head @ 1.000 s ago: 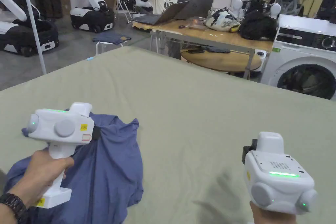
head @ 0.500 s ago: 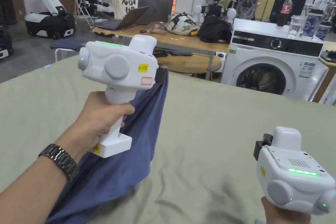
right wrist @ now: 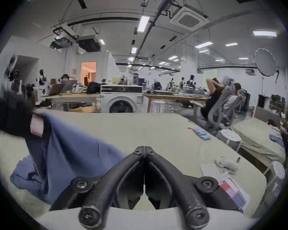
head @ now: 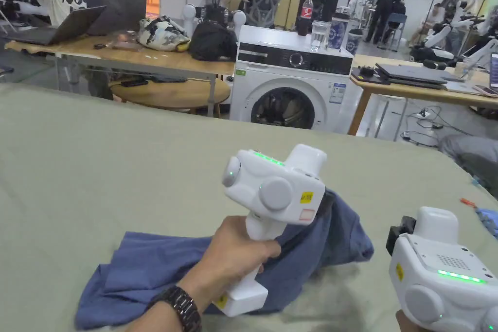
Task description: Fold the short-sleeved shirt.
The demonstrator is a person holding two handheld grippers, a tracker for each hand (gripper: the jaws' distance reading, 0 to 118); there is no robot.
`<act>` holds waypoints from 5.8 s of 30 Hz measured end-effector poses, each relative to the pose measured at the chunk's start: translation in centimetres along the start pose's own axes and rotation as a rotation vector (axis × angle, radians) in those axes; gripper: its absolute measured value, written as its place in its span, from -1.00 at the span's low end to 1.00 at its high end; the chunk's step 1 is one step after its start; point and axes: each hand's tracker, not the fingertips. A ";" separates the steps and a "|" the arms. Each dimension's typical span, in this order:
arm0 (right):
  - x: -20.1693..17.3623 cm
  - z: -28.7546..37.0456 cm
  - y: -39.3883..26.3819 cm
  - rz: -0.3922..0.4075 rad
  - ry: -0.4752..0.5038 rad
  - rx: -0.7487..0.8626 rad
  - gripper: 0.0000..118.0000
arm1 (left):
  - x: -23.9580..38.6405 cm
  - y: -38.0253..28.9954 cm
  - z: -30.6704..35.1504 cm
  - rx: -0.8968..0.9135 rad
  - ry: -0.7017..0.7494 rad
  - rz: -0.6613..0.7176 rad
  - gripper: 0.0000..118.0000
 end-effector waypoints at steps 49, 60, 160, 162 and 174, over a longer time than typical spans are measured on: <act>-8.7 -3.1 -0.2 0.047 0.219 -0.166 -1.00 | -31.0 -12.0 2.4 -0.482 0.545 0.580 -0.06; -4.6 -7.1 1.7 0.042 0.206 -0.275 -1.00 | -25.0 -13.0 2.7 -0.383 0.523 0.333 -1.00; 2.3 -4.2 20.4 0.095 0.060 -0.009 -1.00 | -20.4 4.3 24.4 0.141 0.736 0.170 -1.00; 2.7 -3.1 19.2 0.086 0.059 -0.030 -1.00 | -19.3 2.8 25.1 0.133 0.717 0.182 -1.00; 3.8 5.8 10.7 0.113 0.086 -0.177 -1.00 | -13.1 -7.6 29.7 0.098 0.672 0.279 -1.00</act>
